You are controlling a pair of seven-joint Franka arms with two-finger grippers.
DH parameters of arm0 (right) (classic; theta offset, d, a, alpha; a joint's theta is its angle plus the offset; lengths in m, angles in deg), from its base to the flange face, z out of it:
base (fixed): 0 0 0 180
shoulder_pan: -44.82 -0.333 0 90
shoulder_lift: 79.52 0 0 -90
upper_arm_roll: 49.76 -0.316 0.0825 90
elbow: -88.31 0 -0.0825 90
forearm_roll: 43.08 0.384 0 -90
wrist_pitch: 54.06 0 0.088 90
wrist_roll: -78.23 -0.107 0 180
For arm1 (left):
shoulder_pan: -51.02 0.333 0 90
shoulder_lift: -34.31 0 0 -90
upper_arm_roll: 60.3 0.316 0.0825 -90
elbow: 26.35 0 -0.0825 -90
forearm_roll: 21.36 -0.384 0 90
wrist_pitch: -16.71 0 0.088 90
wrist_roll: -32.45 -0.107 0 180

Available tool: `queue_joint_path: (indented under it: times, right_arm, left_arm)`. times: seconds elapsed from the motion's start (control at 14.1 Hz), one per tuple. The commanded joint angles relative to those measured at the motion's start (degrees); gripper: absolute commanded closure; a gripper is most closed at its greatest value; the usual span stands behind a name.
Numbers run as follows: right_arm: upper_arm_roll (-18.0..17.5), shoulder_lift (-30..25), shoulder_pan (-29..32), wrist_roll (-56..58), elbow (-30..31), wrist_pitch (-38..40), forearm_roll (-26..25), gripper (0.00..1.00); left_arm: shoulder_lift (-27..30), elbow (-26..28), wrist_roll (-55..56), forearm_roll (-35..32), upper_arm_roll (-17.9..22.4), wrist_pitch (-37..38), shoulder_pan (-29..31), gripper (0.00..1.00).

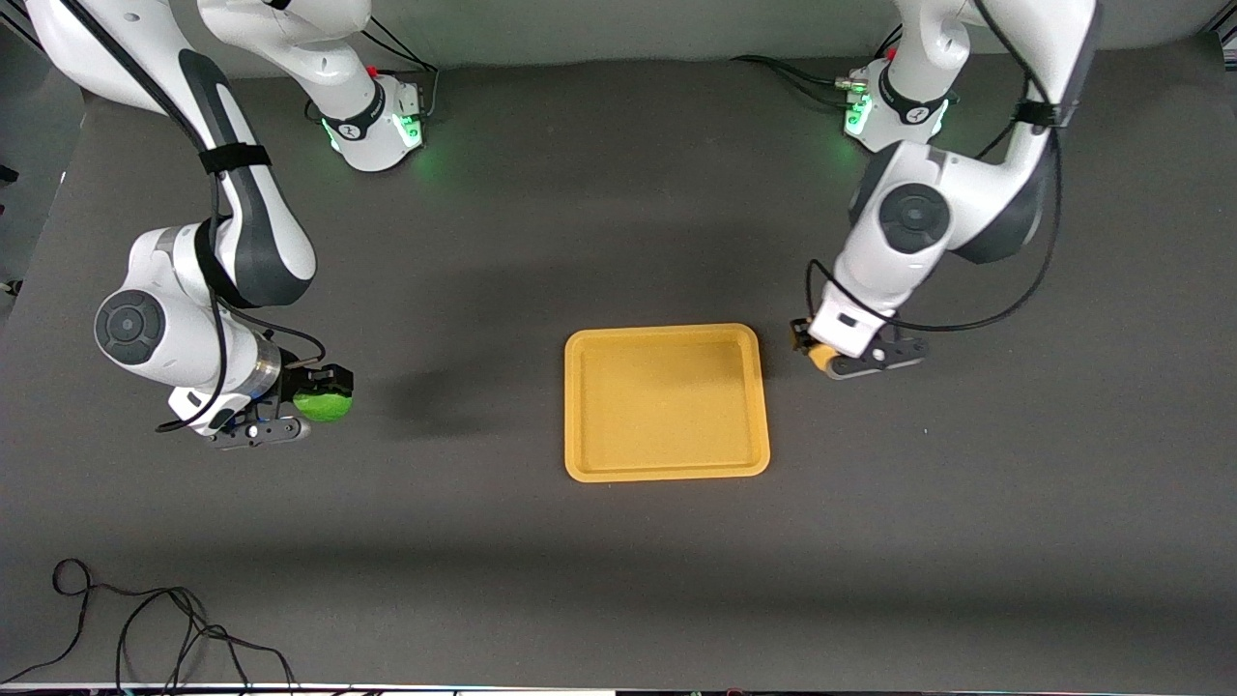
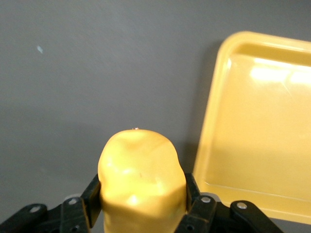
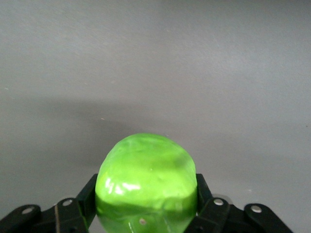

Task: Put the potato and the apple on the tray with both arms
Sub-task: 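Carry the potato with the left gripper onto the tray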

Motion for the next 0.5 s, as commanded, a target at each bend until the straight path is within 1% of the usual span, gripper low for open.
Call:
queue_joint_path:
  times: [0.0,0.14,0.28,0.36,0.43]
  right_arm:
    - [0.28,0.96,-3.17,-4.93,-3.3,1.43,0.0,0.63]
    - [0.1,1.31,-4.5,-5.91,-5.41,3.25,0.18,0.63]
    - [0.19,2.62,-6.08,-6.0,-9.71,6.68,4.63,0.63]
    - [0.19,3.15,-6.17,-6.17,-11.38,7.48,6.14,0.63]
    - [0.19,3.5,-6.17,-6.18,-12.53,8.1,6.59,0.63]
  left_arm:
    - [-6.49,-5.64,6.6,-1.16,0.98,0.75,-4.78,0.52]
    - [-12.11,-10.11,9.76,-1.16,0.98,0.74,-6.98,0.52]
    - [-16.78,-13.81,12.75,-1.42,1.07,0.83,-8.65,0.52]
    - [-17.84,-14.87,12.76,-1.68,1.07,0.83,-8.66,0.52]
    - [-18.29,-15.49,12.76,-1.68,1.16,0.92,-8.66,0.52]
